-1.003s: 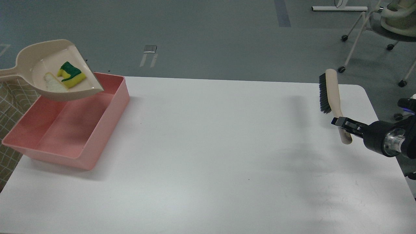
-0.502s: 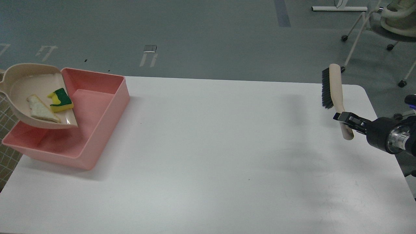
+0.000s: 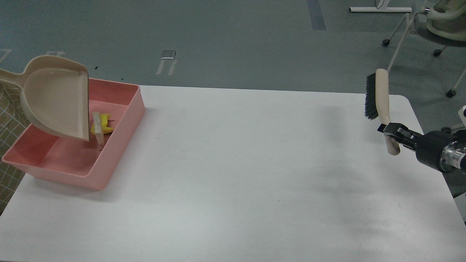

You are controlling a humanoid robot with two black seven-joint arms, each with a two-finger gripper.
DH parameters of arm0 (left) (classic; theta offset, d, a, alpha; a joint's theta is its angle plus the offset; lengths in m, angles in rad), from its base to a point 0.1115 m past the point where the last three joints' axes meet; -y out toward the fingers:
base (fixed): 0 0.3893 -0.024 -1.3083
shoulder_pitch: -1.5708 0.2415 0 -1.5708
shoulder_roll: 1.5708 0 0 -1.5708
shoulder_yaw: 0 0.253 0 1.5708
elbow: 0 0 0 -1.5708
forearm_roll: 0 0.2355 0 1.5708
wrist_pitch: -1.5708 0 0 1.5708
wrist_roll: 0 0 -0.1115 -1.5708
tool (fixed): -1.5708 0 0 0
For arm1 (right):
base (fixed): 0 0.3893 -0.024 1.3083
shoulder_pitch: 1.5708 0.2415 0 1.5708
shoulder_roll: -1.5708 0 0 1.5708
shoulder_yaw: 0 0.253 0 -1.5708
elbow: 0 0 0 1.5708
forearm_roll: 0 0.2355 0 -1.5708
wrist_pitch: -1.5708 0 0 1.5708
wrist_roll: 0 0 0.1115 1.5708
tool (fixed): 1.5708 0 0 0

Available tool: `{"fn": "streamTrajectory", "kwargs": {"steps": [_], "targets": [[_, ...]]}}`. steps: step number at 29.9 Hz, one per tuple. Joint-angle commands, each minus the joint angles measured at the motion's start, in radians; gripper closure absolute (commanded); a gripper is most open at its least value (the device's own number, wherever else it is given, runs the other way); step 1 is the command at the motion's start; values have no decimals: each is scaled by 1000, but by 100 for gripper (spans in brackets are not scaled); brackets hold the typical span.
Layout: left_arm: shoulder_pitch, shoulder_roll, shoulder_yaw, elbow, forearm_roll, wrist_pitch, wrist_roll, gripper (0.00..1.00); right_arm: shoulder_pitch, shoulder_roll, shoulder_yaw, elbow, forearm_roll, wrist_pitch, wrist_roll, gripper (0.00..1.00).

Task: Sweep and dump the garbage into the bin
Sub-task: 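Tilt the dustpan with the left gripper to dump into the bin, then lower the dustpan back onto the table with the left gripper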

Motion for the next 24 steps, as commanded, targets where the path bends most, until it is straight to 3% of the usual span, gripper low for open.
{"fn": "streamTrajectory", "kwargs": {"steps": [1, 6, 11, 13, 16, 17, 24], "targets": [[-49, 19, 2, -14, -1, -31, 0, 97, -8, -2, 3, -3, 0, 0, 10, 100], [-86, 76, -1, -14, -6, -32, 0, 97, -28, -2, 47, -10, 0, 0, 12, 100], [-288, 56, -12, -14, -49, -52, 0, 97, -70, -5, 92, -19, 0, 0, 12, 100], [-391, -8, 0, -14, -127, -112, 9, 97, -90, -14, 104, -20, 0, 0, 21, 100], [-436, -107, -1, 12, -219, -143, 68, 97, -99, -54, 107, -28, 0, 0, 28, 100], [-436, -108, -1, 12, -219, -143, 69, 97, -99, -54, 107, -28, 0, 0, 28, 100], [-444, -509, 17, 61, -237, -133, 104, 97, -142, -137, 107, -39, -3, 0, 51, 100]]}}
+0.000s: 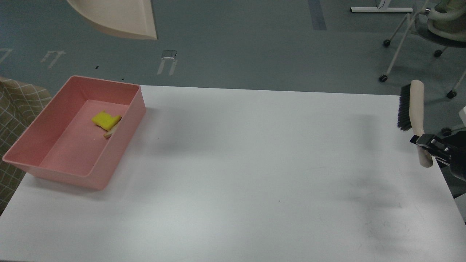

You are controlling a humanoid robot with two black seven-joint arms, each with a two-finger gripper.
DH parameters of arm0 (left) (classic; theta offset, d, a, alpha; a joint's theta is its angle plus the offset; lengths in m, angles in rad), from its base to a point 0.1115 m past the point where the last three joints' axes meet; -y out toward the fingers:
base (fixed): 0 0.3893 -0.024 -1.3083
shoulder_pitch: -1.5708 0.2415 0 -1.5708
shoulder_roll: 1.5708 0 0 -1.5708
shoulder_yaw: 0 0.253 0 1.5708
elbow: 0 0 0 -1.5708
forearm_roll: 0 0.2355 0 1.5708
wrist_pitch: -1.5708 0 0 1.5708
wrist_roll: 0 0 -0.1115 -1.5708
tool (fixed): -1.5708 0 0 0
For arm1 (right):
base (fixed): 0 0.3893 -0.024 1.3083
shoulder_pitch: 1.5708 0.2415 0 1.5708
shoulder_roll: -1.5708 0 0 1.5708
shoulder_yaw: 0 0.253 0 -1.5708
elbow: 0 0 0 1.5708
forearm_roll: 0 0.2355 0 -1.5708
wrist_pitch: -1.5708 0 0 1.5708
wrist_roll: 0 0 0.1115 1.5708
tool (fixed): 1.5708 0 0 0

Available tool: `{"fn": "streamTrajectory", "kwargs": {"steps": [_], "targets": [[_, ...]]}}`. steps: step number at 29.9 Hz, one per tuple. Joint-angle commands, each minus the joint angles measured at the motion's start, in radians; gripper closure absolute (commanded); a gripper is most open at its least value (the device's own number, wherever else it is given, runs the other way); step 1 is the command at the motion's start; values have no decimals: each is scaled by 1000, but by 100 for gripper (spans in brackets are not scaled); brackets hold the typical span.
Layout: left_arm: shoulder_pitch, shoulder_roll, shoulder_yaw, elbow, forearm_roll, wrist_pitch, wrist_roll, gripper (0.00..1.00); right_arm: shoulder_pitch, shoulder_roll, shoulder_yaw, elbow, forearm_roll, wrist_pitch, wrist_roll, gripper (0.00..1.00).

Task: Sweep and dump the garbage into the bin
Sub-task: 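Lower the dustpan back onto the table with the left gripper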

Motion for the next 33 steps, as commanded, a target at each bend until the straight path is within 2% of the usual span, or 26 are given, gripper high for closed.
{"fn": "streamTrajectory", "kwargs": {"steps": [1, 3, 4, 10, 12, 16, 19, 29, 33], "targets": [[3, -180, 24, 5, 9, 14, 30, 97, -5, -27, 0, -7, -2, 0, 11, 100], [-3, -309, 95, 8, 10, 54, 63, 97, -5, -40, -2, -6, -2, 0, 11, 100], [-5, -339, 122, 11, 10, 66, 63, 97, -5, -43, -3, -4, -2, 0, 11, 100], [-31, -589, 356, 79, 10, 177, 52, 97, -9, -73, -31, 5, -8, 0, 11, 100], [-28, -690, 421, 134, 10, 216, 47, 97, -3, -89, -49, 4, -18, 0, 11, 100], [-22, -773, 471, 189, 10, 242, 27, 97, 37, -91, -59, -13, -22, 0, 11, 100], [-14, -790, 508, 212, 10, 275, 9, 97, 61, -97, -139, -6, -28, 0, 11, 100], [47, -787, 541, 215, 10, 312, 9, 95, 136, -74, -313, 16, -81, 0, 11, 100], [55, -788, 539, 215, 10, 319, 14, 81, 156, -76, -339, 14, -81, 0, 11, 100]]}}
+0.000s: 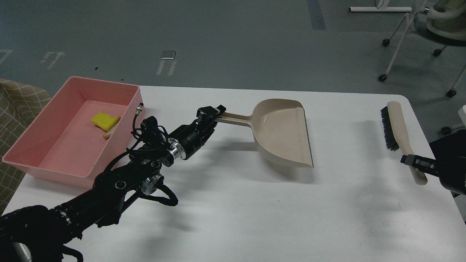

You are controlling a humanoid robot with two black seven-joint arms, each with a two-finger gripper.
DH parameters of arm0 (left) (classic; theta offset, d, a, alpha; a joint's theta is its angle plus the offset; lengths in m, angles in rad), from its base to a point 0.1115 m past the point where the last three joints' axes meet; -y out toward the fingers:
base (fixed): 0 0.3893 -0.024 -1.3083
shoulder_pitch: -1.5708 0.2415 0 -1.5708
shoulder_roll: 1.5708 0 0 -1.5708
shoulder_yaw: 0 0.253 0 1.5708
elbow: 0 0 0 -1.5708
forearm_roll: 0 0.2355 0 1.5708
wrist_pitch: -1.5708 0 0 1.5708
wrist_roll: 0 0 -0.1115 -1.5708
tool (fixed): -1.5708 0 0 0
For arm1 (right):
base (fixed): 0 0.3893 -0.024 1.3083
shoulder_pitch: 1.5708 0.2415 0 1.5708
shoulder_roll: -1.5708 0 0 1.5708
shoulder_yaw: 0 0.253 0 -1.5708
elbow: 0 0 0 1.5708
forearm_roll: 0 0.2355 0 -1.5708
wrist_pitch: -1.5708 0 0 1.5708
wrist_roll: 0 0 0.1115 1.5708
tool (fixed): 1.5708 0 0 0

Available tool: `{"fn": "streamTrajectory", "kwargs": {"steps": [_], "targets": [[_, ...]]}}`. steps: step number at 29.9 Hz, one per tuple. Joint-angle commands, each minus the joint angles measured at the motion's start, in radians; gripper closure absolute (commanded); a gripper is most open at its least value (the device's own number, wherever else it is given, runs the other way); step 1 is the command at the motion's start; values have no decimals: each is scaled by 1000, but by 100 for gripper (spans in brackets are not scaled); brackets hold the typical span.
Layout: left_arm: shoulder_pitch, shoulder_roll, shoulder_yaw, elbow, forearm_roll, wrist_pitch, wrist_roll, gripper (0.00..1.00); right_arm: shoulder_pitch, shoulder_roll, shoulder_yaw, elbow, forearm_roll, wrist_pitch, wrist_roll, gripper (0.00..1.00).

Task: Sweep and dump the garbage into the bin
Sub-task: 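Lower the dustpan back onto the table with the left gripper, then release the dustpan and brush, withdrawing both grippers slightly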

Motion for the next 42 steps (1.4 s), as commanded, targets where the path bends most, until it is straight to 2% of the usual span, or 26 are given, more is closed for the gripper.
{"fn": "streamTrajectory", "kwargs": {"steps": [1, 6, 7, 8, 10, 15, 20, 23, 24, 26, 32, 39, 42], "targets": [[3, 0, -1, -1, -2, 4, 8, 75, 8, 0, -18, -1, -1, 0, 0, 100], [3, 1, -1, -1, -11, 5, 12, 63, 0, 3, -21, -1, -1, 0, 0, 100], [5, 1, -1, -1, -11, 5, 12, 54, 0, 3, -27, -1, -1, 0, 0, 100], [6, 3, -1, -1, -12, 7, 12, 50, 0, 3, -32, -1, -1, 0, 0, 100], [10, 8, -7, -1, -15, 7, 11, 29, 0, 4, -38, -3, -1, 0, 0, 100], [14, 21, -21, -4, -17, 5, 12, 13, -3, 11, -39, -3, -1, 0, 0, 100], [14, 75, -21, -15, -17, -1, 12, 7, -5, 11, -41, -4, -1, 0, 0, 100], [14, 104, -22, -16, -18, -5, 12, 4, -8, 11, -41, -6, -1, 0, 0, 91], [14, 118, -22, -16, -18, -5, 11, 3, -8, 12, -41, -7, -1, 0, 0, 85], [14, 130, -24, -16, -18, -7, 11, 3, -8, 12, -41, -7, -1, 0, 0, 81], [8, 164, -22, -16, -87, -10, 9, 3, -6, 24, -36, -12, -1, 0, -1, 58], [-4, 181, -24, -15, -129, 2, 12, 3, -6, 26, -36, -12, 0, 0, -1, 52], [-7, 196, -24, -16, -167, 2, 12, 3, -5, 26, -30, -12, 2, 0, -1, 41]]}}
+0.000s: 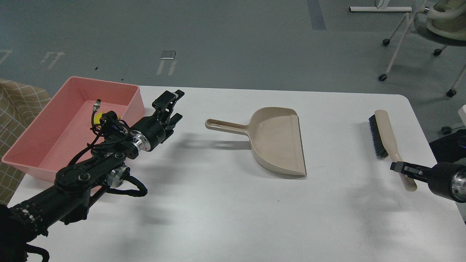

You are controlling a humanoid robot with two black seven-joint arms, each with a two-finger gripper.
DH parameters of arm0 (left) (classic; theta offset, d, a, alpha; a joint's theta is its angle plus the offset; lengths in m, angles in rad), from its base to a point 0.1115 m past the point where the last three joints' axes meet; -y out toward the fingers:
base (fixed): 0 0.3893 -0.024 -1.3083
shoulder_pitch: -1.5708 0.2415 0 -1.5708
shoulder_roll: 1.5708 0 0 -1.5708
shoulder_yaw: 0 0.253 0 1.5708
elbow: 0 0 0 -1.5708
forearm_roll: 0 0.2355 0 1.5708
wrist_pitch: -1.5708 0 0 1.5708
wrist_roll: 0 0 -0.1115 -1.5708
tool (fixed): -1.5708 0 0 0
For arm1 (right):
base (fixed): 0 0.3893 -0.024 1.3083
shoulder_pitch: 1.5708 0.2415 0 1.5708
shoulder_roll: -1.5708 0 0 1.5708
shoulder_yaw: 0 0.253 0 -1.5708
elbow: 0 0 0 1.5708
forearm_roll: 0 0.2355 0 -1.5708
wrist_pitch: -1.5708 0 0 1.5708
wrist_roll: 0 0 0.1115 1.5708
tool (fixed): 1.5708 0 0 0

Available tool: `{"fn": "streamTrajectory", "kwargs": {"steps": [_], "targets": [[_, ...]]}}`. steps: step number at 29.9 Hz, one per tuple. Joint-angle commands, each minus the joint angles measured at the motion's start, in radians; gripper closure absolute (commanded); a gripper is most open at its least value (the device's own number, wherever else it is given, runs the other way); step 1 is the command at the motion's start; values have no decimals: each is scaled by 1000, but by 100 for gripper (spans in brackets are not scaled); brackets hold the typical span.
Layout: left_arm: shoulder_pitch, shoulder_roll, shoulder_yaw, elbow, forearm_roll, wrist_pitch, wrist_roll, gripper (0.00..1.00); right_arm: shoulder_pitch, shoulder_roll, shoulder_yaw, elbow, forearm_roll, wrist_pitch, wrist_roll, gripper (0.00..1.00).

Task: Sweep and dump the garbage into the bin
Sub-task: 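Release the dustpan and brush, withdrawing both grippers slightly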

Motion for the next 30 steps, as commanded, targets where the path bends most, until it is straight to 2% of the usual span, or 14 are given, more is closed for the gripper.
{"fn": "streamTrajectory", "kwargs": {"steps": [1, 2, 3, 13, 14, 15, 25, 29, 30], "targets": [[-10, 15, -1, -1, -46, -1, 1, 3, 2, 0, 5, 0, 3, 0, 0, 32], [-14, 18, -1, 0, -55, -1, 1, 3, 0, -1, 6, 2, 5, 0, 0, 22], [-16, 20, -1, 0, -56, -1, 1, 3, 0, 0, 6, 2, 5, 0, 0, 20], [-24, 20, -2, -1, -58, 1, 1, 3, -5, -1, 3, 9, 8, 0, 0, 14], [-25, 20, -2, -1, -59, 1, 1, 3, -5, -1, 3, 8, 8, 0, 0, 9], [-24, 20, -2, 0, -64, -2, -1, 3, -5, -1, 0, 8, 8, 0, 0, 0], [-25, 23, -2, -1, -66, -9, -2, 3, -18, -1, 2, 0, 6, 0, 0, 0], [-25, 23, -4, 0, -66, -7, -2, 3, -18, -1, 2, 0, 5, 0, 0, 10], [-25, 23, -4, -1, -64, -5, -2, 3, -18, -1, 2, 0, 5, 0, 0, 18]]}}
